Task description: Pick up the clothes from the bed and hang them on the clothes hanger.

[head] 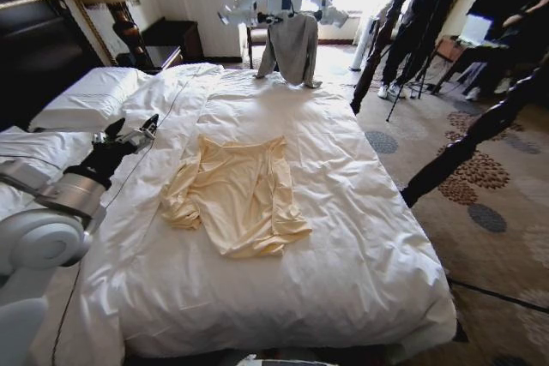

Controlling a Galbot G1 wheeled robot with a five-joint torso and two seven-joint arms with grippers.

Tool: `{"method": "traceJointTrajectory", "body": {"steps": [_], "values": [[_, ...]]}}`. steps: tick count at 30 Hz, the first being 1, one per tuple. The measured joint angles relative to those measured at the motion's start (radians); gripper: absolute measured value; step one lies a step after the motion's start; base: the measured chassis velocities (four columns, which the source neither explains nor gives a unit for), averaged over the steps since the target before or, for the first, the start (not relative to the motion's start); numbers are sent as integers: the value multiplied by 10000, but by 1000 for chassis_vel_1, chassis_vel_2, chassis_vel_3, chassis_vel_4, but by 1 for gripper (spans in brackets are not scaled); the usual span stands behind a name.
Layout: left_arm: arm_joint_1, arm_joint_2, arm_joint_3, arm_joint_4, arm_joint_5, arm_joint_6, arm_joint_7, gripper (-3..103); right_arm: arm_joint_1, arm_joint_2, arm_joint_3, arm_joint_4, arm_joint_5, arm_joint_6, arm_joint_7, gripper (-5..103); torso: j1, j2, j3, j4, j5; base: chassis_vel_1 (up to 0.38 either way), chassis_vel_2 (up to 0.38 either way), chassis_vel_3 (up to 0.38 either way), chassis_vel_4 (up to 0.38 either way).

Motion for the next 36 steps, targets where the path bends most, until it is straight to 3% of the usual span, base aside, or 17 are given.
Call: {"method": "traceJointTrajectory", "body": {"steps": [4,15,22,26,29,31,36], "values": [[-16,0,-20,39,-10,-31,5,100,0,-25,-51,52,99,-5,92,-2,0,0,0,1,0,0,0,0,0],[-6,-41,-50,-21,-15,-44,4,100,24,-164,-92,437,145,85,189,-2,0,0,0,0,1,0,0,0,0],[-39,-94,19,-194,-6,2,-43,100,78,-376,77,854,-526,128,191,-3,0,0,0,1,-4,0,0,0,0],[-39,-103,-23,-337,-32,50,-92,100,82,-397,230,778,-1264,83,366,2,0,0,0,0,4,0,0,0,0],[53,-125,-94,-469,-41,79,-109,100,126,-494,278,840,-1644,15,624,13,0,0,0,0,-1,0,0,0,0],[70,-132,-97,-491,-41,83,-109,100,126,-528,284,830,-1663,14,599,13,0,0,0,1,-4,0,0,0,0],[69,-139,-86,-569,-38,103,-119,100,94,-500,328,318,-1173,11,454,33,0,0,0,0,1,0,0,0,0]]}}
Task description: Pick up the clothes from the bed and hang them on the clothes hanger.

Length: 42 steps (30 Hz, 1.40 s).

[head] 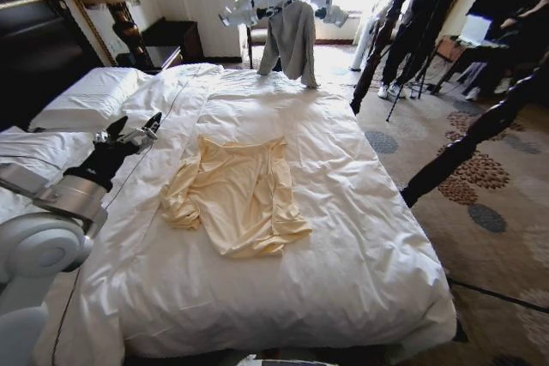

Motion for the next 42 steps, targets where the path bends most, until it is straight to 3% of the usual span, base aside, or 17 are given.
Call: {"method": "traceJointTrajectory", "body": {"steps": [1,3,4,6,8,9,12,16,19,24,38,42], "values": [[0,0,1,-6,0,3,-1,100,-6,14,0,-81,179,-11,-17,33,0,0,0,0,3,0,0,0,0],[15,-3,-6,-16,0,7,-2,100,-12,93,0,-383,1305,-165,-17,44,0,0,0,-1,3,0,0,0,0],[15,-3,-6,-16,0,7,-2,100,-12,93,0,-383,1305,-165,-17,44,0,0,0,-1,3,0,0,0,0],[82,-23,-55,-16,0,3,5,100,-6,184,-44,-658,2312,-303,-68,54,0,0,0,0,-4,0,0,0,0],[120,-24,-82,-17,0,-21,26,100,-6,290,-76,-907,2717,-329,-226,65,0,0,0,3,-2,0,0,0,0],[120,-24,-82,-17,0,-21,26,100,-6,290,-76,-907,2717,-329,-226,65,0,0,0,3,-2,0,0,0,0],[119,-28,-67,6,0,-33,52,100,-6,416,-82,-1024,2827,-337,-338,82,1,0,0,0,2,0,0,0,0],[122,-32,-36,59,11,-47,79,100,1,468,-81,-893,2774,-317,-337,86,0,0,0,0,-2,0,0,0,0],[118,-1,-6,199,23,-74,189,100,-3,613,-80,-895,2521,-273,-352,99,0,0,0,2,-8,0,0,0,0],[81,45,11,304,25,-95,267,100,-7,743,-80,-1003,2277,-219,-365,100,1,0,1,1,5,0,0,0,0],[-27,-10,123,442,21,-156,308,100,-62,891,-205,-1098,2171,-194,-557,101,0,0,0,1,-5,0,0,0,0],[-57,-41,162,485,20,-160,305,100,-65,935,-219,-1049,2171,-189,-558,86,0,0,1,1,-3,0,0,0,0]]}}
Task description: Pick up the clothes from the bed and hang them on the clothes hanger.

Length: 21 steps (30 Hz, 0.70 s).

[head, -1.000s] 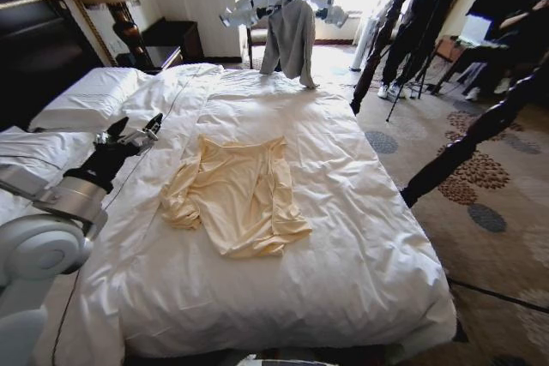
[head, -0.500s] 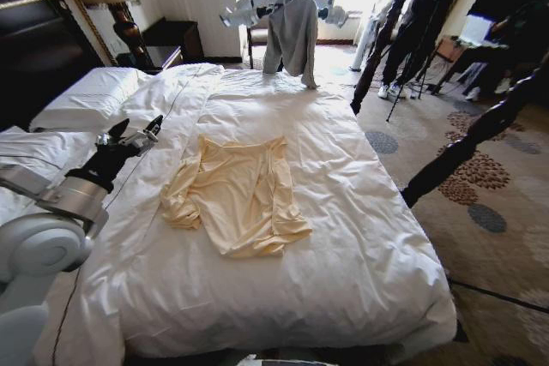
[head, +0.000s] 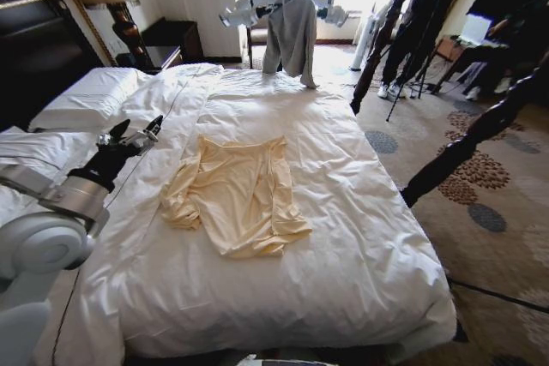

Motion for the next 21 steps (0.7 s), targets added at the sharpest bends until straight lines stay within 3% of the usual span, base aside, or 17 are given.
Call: {"method": "traceJointTrajectory", "body": {"steps": [2,7,8,16,17,19,21], "values": [[0,-17,6,3,0,0,0,100,-1,8,-10,33,2,0,0,86,0,0,0,0,2,0,0,0,0],[33,-68,11,36,1,-5,0,100,-6,118,-45,142,5,1,29,65,0,0,0,0,-1,0,0,0,0],[33,-68,11,36,1,-5,0,100,-6,118,-45,142,5,1,29,65,0,0,0,0,-1,0,0,0,0],[-69,-144,77,150,1,-15,18,100,-5,157,-73,298,6,9,49,27,0,0,0,-1,2,0,0,0,0],[-69,-144,77,150,1,-15,18,100,-5,157,-73,298,6,9,49,27,0,0,0,-1,2,0,0,0,0],[-51,-189,100,141,14,-15,40,100,-5,153,-80,408,6,15,56,16,0,0,0,-1,1,0,0,0,0],[-45,-202,105,126,21,-16,46,100,-4,154,-81,450,6,18,62,16,0,0,0,0,1,0,0,0,0]]}}
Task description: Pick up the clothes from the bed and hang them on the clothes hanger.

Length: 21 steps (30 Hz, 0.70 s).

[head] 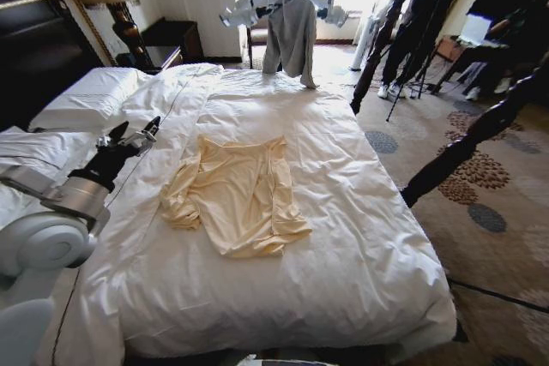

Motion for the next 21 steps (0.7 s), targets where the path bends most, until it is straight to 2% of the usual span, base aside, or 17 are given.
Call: {"method": "traceJointTrajectory", "body": {"steps": [2,3,5,21], "values": [[6,-11,4,-29,12,2,3,100,9,22,0,96,5,15,50,5,0,0,0,0,-1,0,0,0,0],[6,-11,4,-29,12,2,3,100,9,22,0,96,5,15,50,5,0,0,0,0,-1,0,0,0,0],[7,-10,-1,-53,15,9,5,100,17,25,0,191,7,31,65,-2,0,0,0,1,-1,0,0,0,0],[176,-172,-78,-408,321,76,-67,100,127,-171,91,1472,-310,210,123,0,0,0,0,-1,2,0,0,0,0]]}}
